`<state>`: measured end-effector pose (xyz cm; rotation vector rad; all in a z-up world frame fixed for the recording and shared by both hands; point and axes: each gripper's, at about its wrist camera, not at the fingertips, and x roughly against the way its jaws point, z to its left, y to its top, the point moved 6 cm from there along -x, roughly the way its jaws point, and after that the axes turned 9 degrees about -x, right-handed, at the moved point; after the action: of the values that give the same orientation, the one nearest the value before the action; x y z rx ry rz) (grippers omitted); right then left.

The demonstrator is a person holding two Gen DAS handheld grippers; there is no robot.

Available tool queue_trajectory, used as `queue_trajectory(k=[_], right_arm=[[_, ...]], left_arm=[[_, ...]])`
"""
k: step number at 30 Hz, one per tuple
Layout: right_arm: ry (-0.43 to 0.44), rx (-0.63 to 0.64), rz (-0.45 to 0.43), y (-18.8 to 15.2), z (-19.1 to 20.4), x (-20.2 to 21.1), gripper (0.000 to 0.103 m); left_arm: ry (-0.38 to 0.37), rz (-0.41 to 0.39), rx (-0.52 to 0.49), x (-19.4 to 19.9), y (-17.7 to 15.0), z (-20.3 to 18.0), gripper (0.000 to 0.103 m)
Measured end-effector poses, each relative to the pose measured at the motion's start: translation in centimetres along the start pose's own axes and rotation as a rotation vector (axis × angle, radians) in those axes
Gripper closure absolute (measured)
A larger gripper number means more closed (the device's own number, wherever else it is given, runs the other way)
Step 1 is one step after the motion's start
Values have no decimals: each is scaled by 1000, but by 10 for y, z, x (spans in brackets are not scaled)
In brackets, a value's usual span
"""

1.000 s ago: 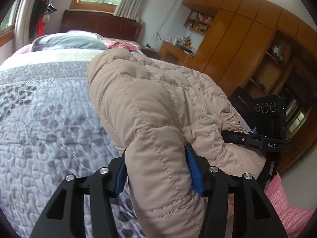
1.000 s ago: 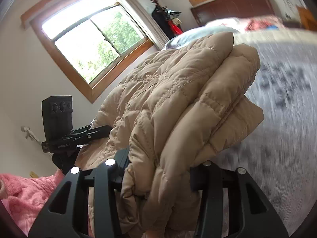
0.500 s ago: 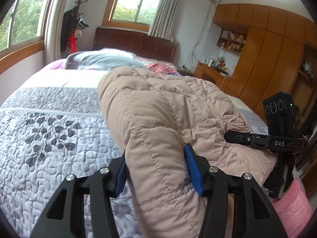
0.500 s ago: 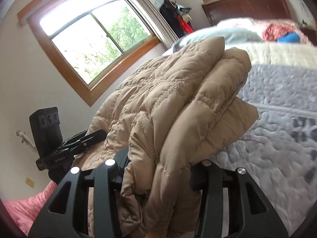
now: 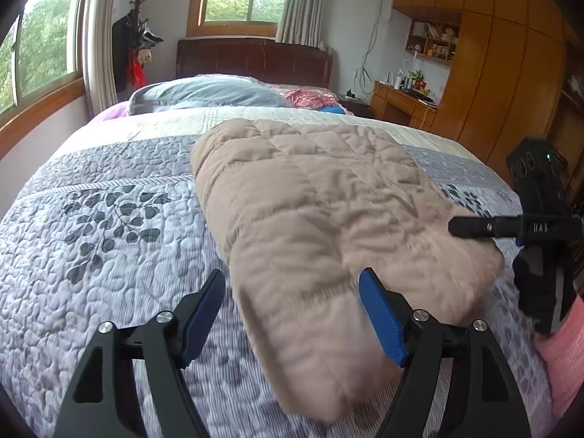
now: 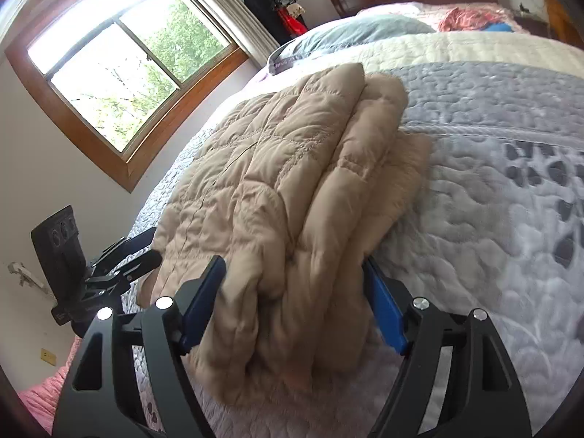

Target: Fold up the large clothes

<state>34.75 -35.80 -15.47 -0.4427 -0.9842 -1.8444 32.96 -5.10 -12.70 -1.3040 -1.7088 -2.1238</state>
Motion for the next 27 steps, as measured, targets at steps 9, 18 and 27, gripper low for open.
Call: queue_trajectory(k=[9,18,27], right_arm=[[-159,-1,18,-41,-23,17,28],[-305,24,-27,-50,-6,34,28],[-530,141,-84,-102,40,70,5]], left_arm=[[-44,66,87,-5,-36,9,25],[-11,99,183,18,-38,14,25],[180,104,187,75,-51,-2,12]])
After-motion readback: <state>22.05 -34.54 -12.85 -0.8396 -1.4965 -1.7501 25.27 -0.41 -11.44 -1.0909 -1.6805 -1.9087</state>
